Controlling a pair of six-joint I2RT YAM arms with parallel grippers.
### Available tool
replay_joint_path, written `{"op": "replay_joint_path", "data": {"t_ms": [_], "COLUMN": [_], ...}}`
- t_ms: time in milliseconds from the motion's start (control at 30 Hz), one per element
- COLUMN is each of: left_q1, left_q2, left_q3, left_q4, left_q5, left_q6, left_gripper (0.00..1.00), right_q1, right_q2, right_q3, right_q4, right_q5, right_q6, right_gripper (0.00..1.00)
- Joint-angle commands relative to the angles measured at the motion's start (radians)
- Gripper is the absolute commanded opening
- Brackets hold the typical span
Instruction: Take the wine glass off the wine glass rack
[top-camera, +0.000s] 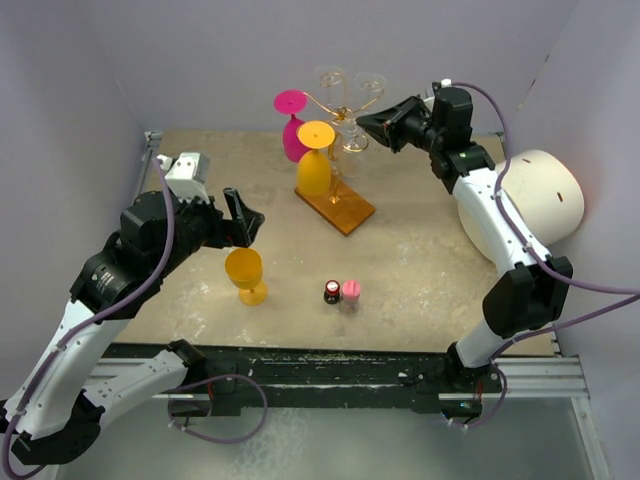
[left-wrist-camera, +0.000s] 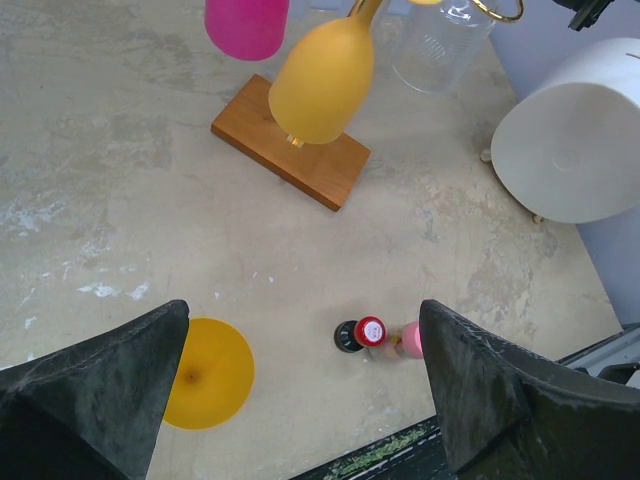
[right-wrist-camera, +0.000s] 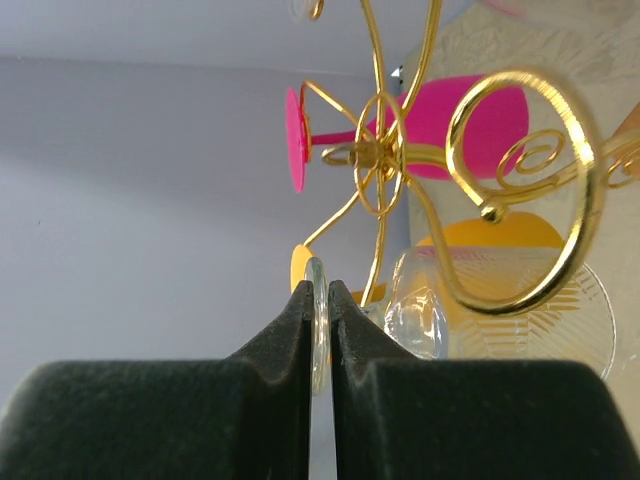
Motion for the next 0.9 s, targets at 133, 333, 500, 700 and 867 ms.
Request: {"op": "replay_joint_path", "data": {"t_ms": [133, 333, 500, 700, 867], "left_q1": [0.007, 0.006, 0.007, 0.007, 0.007], "left_q2": [-0.013, -0.012, -0.008, -0.007, 0.002], "left_q3": [-0.005, -0.007, -0.011, -0.021, -0.029], "left_q4": [0.037, 0.039, 0.043, 0.052, 0.071], "left_q5": [0.0, 0.002, 0.009, 0.028, 0.056], "left_q6": [-0.003, -0.003, -0.005, -0.016, -0.032], "left_gripper": [0.99, 0.99, 0.99, 0.99, 0.99], "right_q1": [0.0, 0.0, 0.0, 0.0, -0.002], "right_q2": [-0.069, -0.11, -0.177, -0.271, -0.358], "right_q3": [0.065, 0.04, -0.013, -0.102, -0.211], "right_q4": [0.02, -0.007, -0.029, -0.035, -0.037], "right_q5": [0.154, 0.21, 0.248, 0.302, 0.301], "right_q6": [-0.005, -0.01, -0.002, -0.011, -0.016], "right_gripper": [0.0, 0.0, 0.0, 0.0, 0.0]}}
